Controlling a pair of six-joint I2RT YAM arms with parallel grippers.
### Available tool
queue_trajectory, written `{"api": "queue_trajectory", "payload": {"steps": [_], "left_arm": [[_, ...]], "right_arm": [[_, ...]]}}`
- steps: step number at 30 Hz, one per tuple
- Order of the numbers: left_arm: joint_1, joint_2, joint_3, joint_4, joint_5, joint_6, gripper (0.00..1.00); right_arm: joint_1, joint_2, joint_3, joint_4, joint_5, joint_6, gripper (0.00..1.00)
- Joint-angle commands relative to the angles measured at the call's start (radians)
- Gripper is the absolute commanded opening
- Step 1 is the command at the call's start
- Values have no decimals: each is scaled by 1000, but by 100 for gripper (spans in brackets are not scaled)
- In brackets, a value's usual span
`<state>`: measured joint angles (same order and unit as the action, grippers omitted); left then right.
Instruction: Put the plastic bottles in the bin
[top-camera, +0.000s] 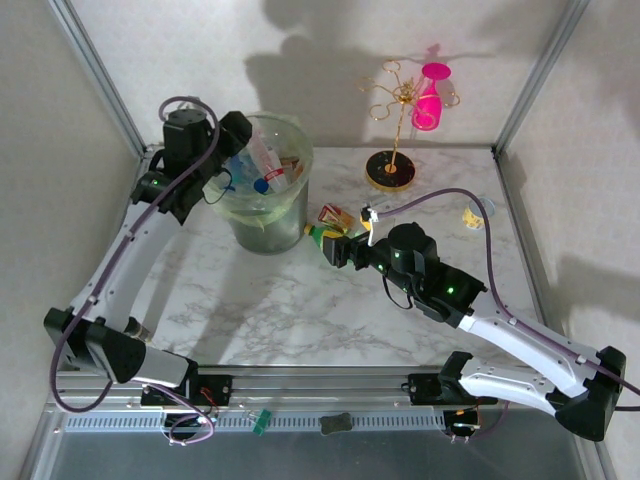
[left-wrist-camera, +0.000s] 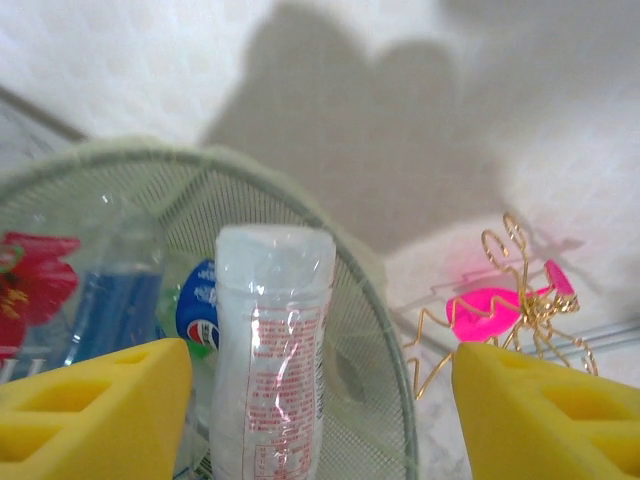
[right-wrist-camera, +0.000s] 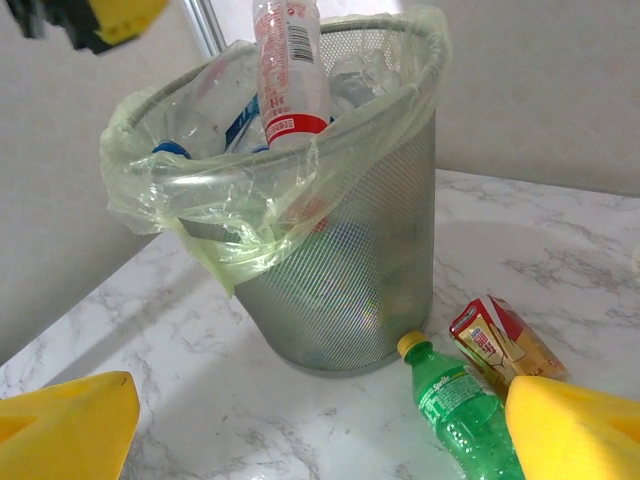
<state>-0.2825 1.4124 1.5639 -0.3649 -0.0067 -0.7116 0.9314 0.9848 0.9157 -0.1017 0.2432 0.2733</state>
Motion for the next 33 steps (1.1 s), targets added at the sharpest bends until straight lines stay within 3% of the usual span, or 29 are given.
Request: {"api": "queue_trajectory", "payload": {"steps": [1,7,13,16,22,33], "left_arm": [[-6,-24,20,-18,-81,46,68],[-33,27,5,12,3,65,57],[-102,125,73,58,128,100,54],[-144,169,126,76,119,139,54],[-97,261,138,70,113,64,47],[-59,236,-29,83,74,-16,50]], "right_arm": [[-8,2,9,8,26,-5,95],[-28,22,8,-3,34,13,95],[-88,76,34,-79,98,81,95],[-110,80,26,-84,89,97,95],[-151,94,19,-86,83,124,95],[-209,186,46,-87,34,142,94]]}}
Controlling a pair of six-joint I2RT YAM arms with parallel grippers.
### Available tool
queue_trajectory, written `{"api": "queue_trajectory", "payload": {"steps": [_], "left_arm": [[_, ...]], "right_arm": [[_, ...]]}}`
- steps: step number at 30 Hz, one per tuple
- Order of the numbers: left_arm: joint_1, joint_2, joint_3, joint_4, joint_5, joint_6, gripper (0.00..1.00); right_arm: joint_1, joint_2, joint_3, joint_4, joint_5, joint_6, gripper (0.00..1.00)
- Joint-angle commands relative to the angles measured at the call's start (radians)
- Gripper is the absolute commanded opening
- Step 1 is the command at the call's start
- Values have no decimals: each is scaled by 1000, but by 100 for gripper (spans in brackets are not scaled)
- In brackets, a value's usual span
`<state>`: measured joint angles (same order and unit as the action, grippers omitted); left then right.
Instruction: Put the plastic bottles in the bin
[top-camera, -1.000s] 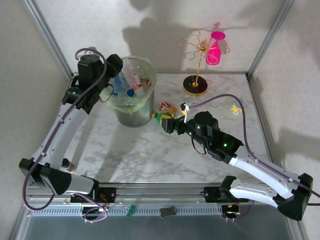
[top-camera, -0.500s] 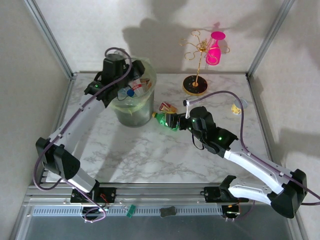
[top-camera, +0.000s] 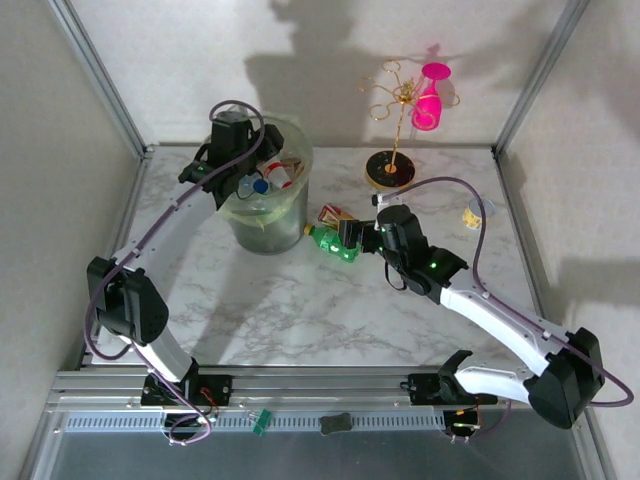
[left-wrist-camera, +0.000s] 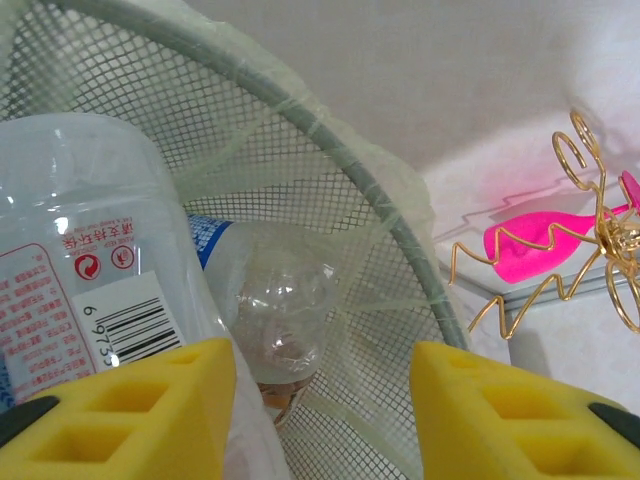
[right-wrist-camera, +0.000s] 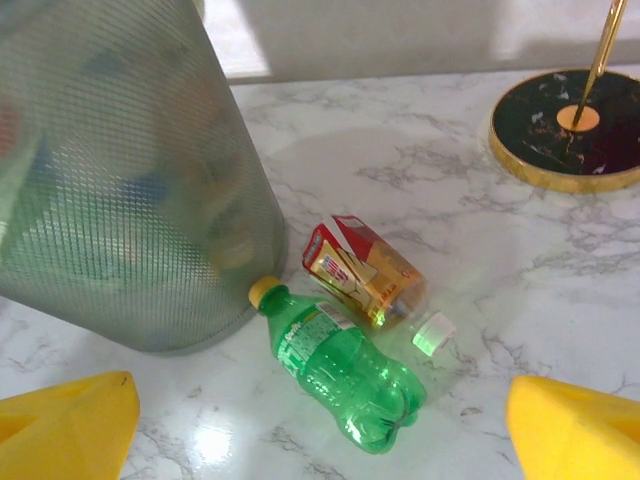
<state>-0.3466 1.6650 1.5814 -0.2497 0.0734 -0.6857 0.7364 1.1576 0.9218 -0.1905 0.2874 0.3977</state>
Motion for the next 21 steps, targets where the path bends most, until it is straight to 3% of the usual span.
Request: {"api": "queue_trajectory", "payload": {"steps": [1,8,14,18,21], "left_arm": [[7,-27,-62,-26,-1,-46,50],[6,-99,-67,5,51,-40,52],[-2,-222,-72,37,72,28,56],[-23,-370,-195,102,104,98,58],[-64,-547,-385,250,149,133,62]], "right_arm": [[-20,20,40,10,-21,18,94],[-108,121,78,36,-110,21,94],[-183,300,179,4,-214,-53,92],[-205,429,255,-35,-231,-103,93],[-216,508,295,-37,-233,-107,96]]}}
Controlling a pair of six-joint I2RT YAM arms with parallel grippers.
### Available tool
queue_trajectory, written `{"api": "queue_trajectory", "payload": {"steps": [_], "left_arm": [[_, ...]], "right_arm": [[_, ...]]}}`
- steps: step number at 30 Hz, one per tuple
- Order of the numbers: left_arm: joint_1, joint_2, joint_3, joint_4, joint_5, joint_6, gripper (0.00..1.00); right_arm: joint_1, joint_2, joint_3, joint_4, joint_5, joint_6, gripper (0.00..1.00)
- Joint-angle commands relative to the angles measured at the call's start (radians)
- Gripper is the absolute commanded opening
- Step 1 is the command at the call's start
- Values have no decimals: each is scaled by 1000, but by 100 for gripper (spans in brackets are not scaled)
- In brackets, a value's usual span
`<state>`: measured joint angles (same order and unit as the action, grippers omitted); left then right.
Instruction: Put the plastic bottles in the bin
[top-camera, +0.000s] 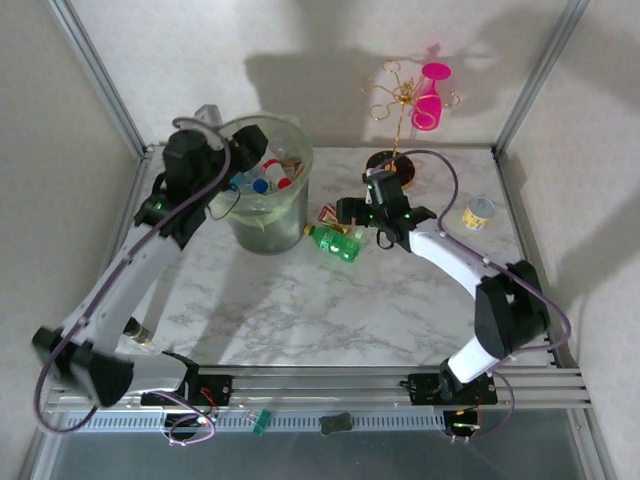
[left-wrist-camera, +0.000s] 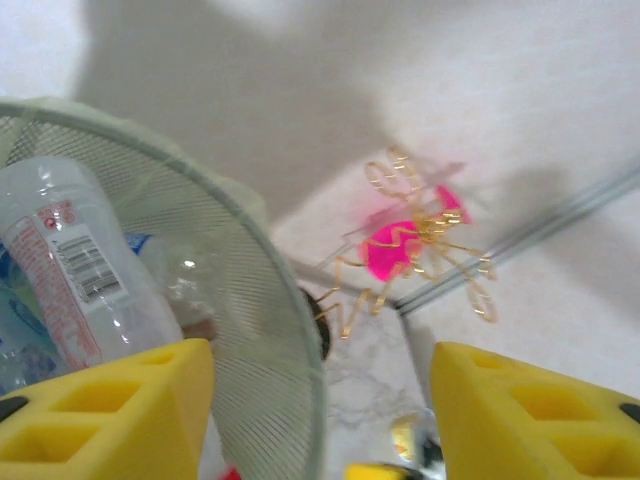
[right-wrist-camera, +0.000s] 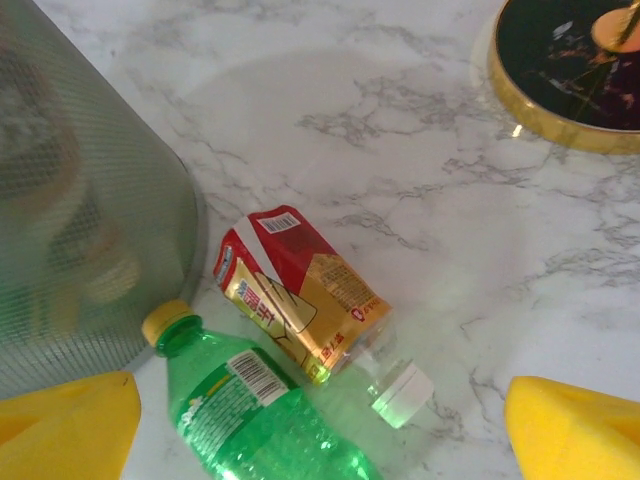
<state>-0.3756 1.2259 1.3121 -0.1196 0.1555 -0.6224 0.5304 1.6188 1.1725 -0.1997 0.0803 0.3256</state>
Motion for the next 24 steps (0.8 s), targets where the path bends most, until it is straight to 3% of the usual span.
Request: {"api": "queue_trajectory", "payload": {"steps": [1,10,24], "left_arm": [[-55,-159,-175,169,83,82,63],[-117,-357,-395,102,149,167,63],[-121,-426,-539,80,147,229,65]], "right_arm": [[-13,74,61,-25,-29,-36,98],[-20,283,218,-34,-77,-59,99],[-22,463,334,-56,-132,-100,99]]}}
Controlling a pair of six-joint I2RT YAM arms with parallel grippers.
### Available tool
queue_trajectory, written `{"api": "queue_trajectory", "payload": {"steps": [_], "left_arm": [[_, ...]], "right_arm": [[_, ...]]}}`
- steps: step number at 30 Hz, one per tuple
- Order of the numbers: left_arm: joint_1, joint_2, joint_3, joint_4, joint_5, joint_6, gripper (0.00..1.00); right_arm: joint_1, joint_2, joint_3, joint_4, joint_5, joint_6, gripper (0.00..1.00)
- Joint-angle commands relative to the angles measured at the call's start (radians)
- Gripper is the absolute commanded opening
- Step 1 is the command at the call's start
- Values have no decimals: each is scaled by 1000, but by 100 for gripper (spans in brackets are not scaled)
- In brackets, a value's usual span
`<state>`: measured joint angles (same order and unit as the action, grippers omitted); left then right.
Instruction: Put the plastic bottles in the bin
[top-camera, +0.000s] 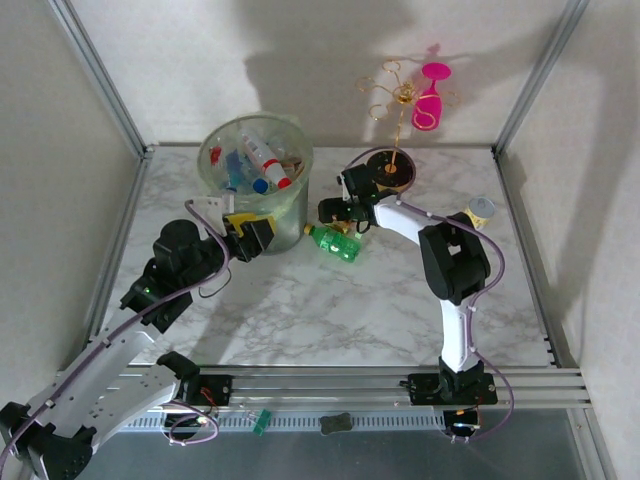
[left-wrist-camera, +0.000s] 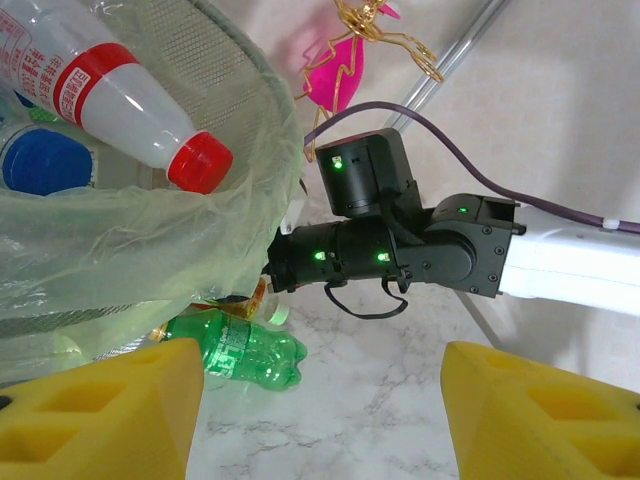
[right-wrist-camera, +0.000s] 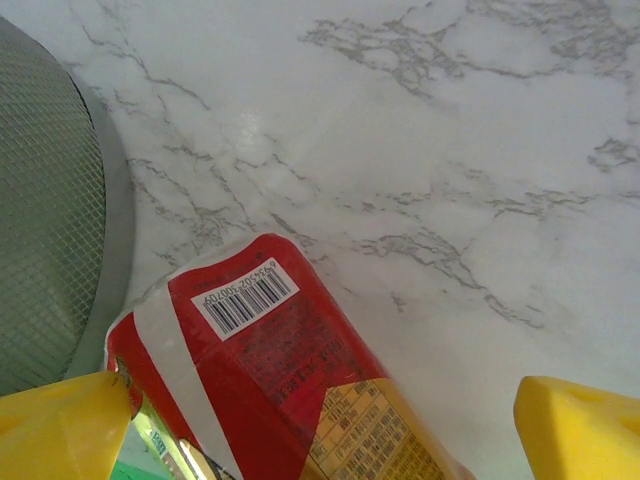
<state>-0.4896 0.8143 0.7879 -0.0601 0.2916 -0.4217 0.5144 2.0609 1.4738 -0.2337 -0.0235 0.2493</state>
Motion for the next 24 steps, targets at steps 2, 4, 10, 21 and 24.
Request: {"api": "queue_trajectory", "payload": {"steps": [2,4,10,21,24], "left_arm": [[-7,-18,-22,29,12,28,65],[-7,-21,-32,41,16,27,65],[-10,-32,-64,94,83,24,65],[-15,-47,-78,115,116,28,65],[-16,-45,-78,115,124,33,65]], "right_arm": [[-5,28,27,-25,-36,-28,99],[-6,36,20,-30,-39,-32,99],[-6,17,-30,-6,-102,-31,99],[-8,-27,-117,41,-132,-11,88],[-11,-54,-140,57,-118,-5,79]]}}
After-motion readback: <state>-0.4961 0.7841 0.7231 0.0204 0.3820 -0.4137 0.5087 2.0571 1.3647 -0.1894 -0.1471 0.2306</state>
